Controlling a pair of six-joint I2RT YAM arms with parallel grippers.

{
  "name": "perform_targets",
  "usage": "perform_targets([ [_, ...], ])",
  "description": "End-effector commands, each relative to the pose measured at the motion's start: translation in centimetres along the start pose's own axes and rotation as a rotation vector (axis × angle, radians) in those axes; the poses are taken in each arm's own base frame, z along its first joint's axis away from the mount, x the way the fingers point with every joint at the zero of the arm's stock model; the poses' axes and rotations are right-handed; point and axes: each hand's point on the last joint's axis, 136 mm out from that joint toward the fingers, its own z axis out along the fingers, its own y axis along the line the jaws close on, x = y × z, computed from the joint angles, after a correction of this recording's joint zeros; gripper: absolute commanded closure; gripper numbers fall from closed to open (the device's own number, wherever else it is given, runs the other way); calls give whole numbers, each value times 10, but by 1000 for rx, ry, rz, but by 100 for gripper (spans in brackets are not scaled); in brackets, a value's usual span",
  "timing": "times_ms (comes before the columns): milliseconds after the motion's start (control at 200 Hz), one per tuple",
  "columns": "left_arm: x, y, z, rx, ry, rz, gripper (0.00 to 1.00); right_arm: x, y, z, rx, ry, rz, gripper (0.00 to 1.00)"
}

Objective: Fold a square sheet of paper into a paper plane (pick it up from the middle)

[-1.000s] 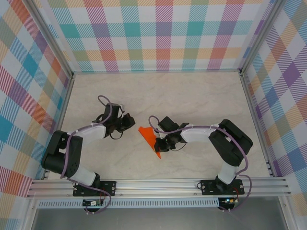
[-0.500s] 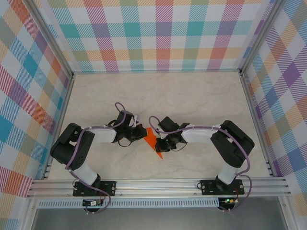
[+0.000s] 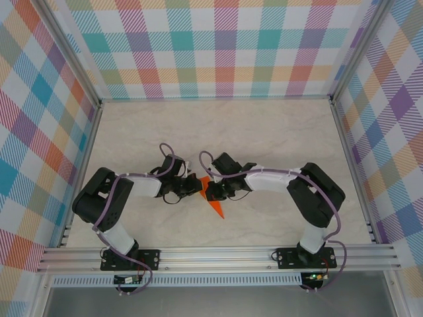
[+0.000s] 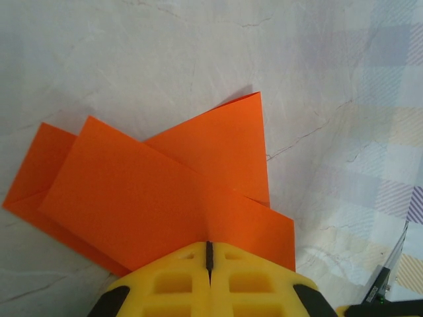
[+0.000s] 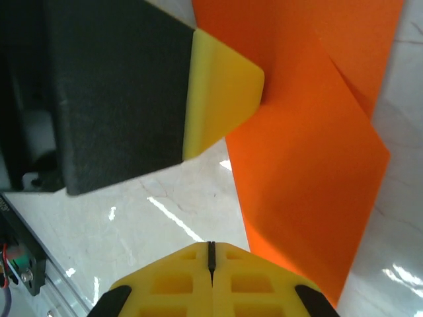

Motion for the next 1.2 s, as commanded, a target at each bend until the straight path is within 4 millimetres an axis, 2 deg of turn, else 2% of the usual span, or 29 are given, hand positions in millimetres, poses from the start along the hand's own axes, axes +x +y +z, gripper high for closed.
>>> perform_targets([
  [0, 14, 40, 5, -143, 16, -26, 99, 8, -3, 10, 0, 48, -3, 100],
  [110, 16, 50, 5, -183, 12, -44, 99, 20, -8, 12, -4, 84, 2, 100],
  [360, 19, 70, 3, -261, -7, -77, 100, 65, -26, 5, 5, 167, 19, 100],
  [495, 19, 72, 3, -269, -11, -81, 100, 87, -34, -2, 10, 198, 31, 100],
  [735, 15, 66, 2, -261, -15, -72, 100, 108, -38, -13, 0, 222, 32, 100],
  [855, 9, 54, -2, -236, -18, -57, 98, 103, -36, -23, 16, 186, 16, 100],
  [950, 0, 34, -8, -197, -27, -33, 94, 85, -34, -37, 57, 87, 12, 100],
  [1040, -12, 6, -19, -148, -37, -9, 84, 63, -37, -52, 126, -23, 33, 93],
  [1060, -14, 0, -22, -140, -40, -5, 80, 59, -38, -55, 138, -45, 40, 90],
  [1125, -23, -17, -32, -126, -53, 8, 69, 45, -43, -65, 191, -117, 71, 72],
  [1195, -29, -29, -42, -127, -63, 12, 58, 34, -50, -74, 235, -174, 112, 58],
])
